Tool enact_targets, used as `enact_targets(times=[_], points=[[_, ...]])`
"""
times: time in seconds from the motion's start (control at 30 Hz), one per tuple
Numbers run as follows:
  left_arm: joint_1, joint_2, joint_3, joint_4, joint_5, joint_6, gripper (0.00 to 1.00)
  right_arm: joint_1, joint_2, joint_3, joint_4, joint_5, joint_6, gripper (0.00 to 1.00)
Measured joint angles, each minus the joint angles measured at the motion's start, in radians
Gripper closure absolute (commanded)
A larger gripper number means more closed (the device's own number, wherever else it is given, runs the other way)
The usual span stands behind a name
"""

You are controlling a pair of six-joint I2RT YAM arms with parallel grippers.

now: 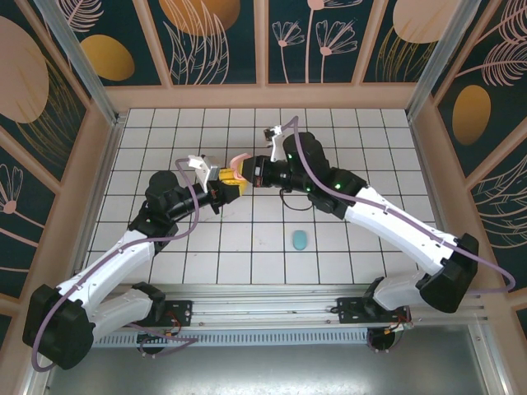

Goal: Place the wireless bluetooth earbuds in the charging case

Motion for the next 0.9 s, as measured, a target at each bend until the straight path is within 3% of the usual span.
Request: enact_targets(times=[0.9], points=[[0.000, -0.015, 0.000, -0.002, -0.006, 0.015, 1.00, 0.026, 0.019, 0.008, -0.003, 0.005, -0.001, 0.91]])
